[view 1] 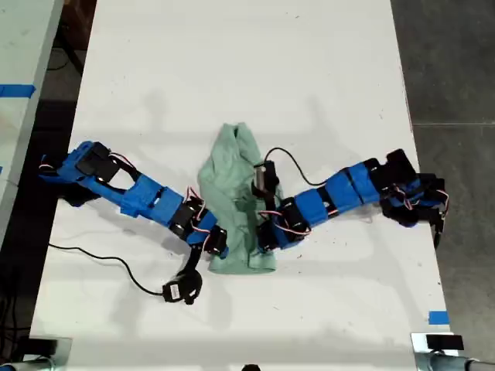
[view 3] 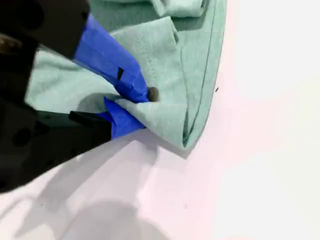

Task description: Fold t shirt

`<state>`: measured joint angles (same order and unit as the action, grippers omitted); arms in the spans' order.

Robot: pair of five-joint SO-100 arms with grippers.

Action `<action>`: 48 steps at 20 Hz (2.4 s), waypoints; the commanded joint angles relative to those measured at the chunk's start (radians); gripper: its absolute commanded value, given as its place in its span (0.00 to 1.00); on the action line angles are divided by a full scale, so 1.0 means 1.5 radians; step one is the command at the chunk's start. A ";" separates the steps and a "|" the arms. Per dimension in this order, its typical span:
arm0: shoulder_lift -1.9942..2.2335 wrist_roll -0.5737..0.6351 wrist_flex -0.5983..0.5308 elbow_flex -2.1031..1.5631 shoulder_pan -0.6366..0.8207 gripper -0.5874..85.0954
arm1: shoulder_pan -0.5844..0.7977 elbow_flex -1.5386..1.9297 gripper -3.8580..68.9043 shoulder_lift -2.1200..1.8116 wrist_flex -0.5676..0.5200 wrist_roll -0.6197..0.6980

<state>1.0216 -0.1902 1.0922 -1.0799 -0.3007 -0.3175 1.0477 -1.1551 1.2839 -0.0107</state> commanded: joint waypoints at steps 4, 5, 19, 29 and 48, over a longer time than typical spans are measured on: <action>0.231 0.052 0.199 0.009 0.175 0.01 | 0.191 0.057 0.07 -0.266 0.019 0.144; 0.266 0.059 0.224 0.004 0.213 0.01 | 0.232 0.054 0.07 -0.275 0.017 0.168; 0.343 0.321 0.336 -0.094 0.625 0.34 | 0.661 0.045 0.52 -0.308 0.281 0.321; 1.002 0.123 0.247 -0.404 0.269 0.08 | 0.291 0.467 0.06 -0.970 0.251 0.138; 1.722 0.142 -0.027 -1.419 0.175 0.15 | 0.247 1.351 0.35 -1.568 0.079 0.175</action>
<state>3.5972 0.0138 1.0538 -3.2076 -0.0261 0.0368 3.0342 -3.5021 1.4312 0.2408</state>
